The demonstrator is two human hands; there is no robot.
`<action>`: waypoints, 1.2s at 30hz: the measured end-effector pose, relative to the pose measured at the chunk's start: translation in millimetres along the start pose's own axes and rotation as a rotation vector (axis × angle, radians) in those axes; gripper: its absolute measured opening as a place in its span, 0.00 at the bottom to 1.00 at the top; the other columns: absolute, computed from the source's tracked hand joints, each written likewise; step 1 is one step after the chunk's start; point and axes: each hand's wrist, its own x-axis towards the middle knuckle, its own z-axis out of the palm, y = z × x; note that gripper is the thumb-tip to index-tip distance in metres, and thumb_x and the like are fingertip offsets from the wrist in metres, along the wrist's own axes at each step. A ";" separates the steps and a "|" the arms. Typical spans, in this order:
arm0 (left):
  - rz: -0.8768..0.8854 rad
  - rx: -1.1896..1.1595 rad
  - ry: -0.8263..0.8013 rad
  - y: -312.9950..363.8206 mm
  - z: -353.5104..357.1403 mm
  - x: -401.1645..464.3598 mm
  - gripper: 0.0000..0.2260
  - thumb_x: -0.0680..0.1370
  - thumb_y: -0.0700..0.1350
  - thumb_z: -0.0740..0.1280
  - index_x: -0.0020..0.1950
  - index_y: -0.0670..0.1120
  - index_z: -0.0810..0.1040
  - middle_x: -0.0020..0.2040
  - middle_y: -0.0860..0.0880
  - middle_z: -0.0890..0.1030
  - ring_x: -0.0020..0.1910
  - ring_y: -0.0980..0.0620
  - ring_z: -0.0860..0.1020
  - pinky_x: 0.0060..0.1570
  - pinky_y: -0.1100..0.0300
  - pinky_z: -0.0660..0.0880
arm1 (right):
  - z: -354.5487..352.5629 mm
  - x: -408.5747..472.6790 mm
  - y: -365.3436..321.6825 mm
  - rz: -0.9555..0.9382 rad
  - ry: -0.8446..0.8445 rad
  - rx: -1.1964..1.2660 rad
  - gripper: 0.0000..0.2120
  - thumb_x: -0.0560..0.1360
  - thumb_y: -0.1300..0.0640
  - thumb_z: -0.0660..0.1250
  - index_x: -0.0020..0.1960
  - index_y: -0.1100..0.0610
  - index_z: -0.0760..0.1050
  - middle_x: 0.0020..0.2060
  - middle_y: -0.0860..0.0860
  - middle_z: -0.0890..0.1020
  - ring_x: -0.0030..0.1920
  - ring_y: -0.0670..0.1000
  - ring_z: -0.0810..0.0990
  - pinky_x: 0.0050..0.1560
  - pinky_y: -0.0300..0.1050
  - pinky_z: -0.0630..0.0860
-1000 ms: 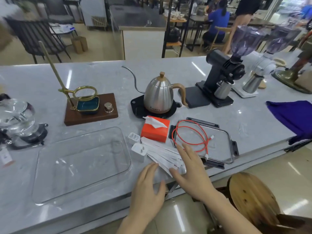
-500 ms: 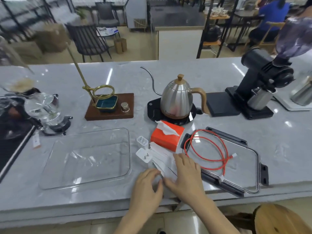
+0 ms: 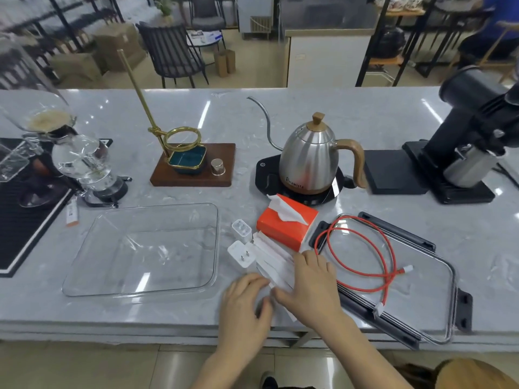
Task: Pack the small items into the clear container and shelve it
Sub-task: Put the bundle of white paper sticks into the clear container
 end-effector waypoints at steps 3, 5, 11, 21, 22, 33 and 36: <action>0.004 0.032 0.032 4.3 4.0 0.4 0.15 0.74 0.50 0.64 0.58 0.52 0.82 0.58 0.58 0.79 0.56 0.57 0.74 0.56 0.67 0.62 | -0.1 0.9 -1.8 0.003 -0.019 0.006 0.27 0.63 0.37 0.63 0.52 0.55 0.76 0.50 0.51 0.76 0.52 0.57 0.75 0.52 0.50 0.69; 0.032 0.075 0.041 5.2 5.1 -1.6 0.16 0.74 0.50 0.62 0.59 0.52 0.81 0.58 0.57 0.79 0.56 0.56 0.74 0.55 0.67 0.61 | -0.5 -0.2 -4.8 0.003 -0.025 0.013 0.23 0.64 0.39 0.63 0.49 0.56 0.77 0.47 0.52 0.77 0.50 0.58 0.77 0.49 0.52 0.73; 0.122 0.149 0.058 -0.7 7.3 -6.3 0.16 0.74 0.48 0.63 0.60 0.51 0.81 0.60 0.60 0.79 0.53 0.55 0.74 0.54 0.67 0.62 | -9.2 0.1 -15.1 -0.011 -0.167 -0.004 0.20 0.73 0.44 0.64 0.59 0.56 0.72 0.55 0.53 0.74 0.58 0.57 0.75 0.51 0.51 0.76; 0.140 0.175 0.080 -1.4 11.1 -6.5 0.16 0.76 0.49 0.63 0.61 0.53 0.82 0.63 0.63 0.79 0.52 0.55 0.74 0.52 0.63 0.65 | -11.1 2.5 -15.4 -0.025 -0.157 0.007 0.15 0.77 0.50 0.63 0.58 0.58 0.72 0.56 0.55 0.78 0.56 0.58 0.79 0.48 0.49 0.74; 0.143 0.176 0.085 -1.8 11.1 -6.8 0.16 0.76 0.49 0.63 0.61 0.53 0.82 0.64 0.63 0.79 0.51 0.55 0.74 0.52 0.63 0.65 | -10.8 2.0 -15.5 -0.025 -0.157 0.004 0.14 0.77 0.50 0.62 0.58 0.58 0.72 0.56 0.55 0.78 0.56 0.58 0.80 0.48 0.49 0.74; 0.168 0.166 0.062 0.3 8.5 -8.4 0.15 0.77 0.48 0.63 0.61 0.56 0.82 0.67 0.64 0.77 0.49 0.54 0.74 0.50 0.57 0.70 | -10.9 3.1 -11.1 -0.025 -0.167 -0.004 0.08 0.75 0.53 0.63 0.49 0.58 0.73 0.50 0.57 0.82 0.50 0.60 0.82 0.39 0.46 0.67; 0.161 0.161 0.055 0.3 7.9 -8.7 0.15 0.77 0.48 0.63 0.61 0.56 0.82 0.67 0.64 0.77 0.50 0.54 0.73 0.50 0.57 0.69 | -11.3 4.0 -11.4 -0.028 -0.170 0.004 0.07 0.75 0.55 0.63 0.43 0.57 0.66 0.47 0.57 0.82 0.48 0.60 0.82 0.38 0.45 0.67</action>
